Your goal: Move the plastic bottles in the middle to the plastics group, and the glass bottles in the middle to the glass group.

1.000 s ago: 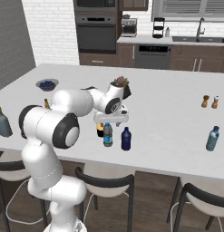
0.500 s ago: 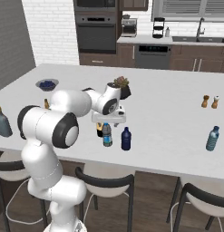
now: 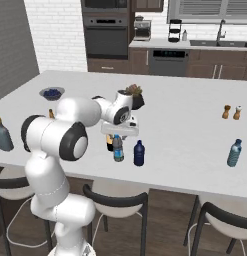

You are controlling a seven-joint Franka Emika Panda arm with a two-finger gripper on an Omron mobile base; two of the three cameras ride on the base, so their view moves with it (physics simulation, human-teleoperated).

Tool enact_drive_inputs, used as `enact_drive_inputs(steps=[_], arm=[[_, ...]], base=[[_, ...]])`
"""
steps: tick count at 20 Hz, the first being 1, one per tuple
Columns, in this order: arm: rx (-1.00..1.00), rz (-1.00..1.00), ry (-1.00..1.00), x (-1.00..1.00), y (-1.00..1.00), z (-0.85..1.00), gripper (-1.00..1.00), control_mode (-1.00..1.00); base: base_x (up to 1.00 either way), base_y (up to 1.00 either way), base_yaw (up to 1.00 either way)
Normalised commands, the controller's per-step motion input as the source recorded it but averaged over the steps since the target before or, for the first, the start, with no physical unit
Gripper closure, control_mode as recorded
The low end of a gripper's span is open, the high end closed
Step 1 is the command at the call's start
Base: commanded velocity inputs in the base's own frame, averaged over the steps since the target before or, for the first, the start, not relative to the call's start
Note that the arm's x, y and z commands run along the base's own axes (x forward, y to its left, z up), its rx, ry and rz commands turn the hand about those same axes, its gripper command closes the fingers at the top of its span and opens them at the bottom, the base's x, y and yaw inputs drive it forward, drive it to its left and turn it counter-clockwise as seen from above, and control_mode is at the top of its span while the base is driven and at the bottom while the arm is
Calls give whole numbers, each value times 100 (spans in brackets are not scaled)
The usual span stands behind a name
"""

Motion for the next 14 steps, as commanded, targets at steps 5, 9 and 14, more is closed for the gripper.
enact_drive_inputs(steps=[5,9,14], arm=[[0,-11,8,-21,-1,-10,100,-100],[10,-5,0,-63,-24,13,100,-100],[11,-3,0,-81,-25,23,100,-100]], base=[[0,0,0],[0,0,0],[0,0,0]])
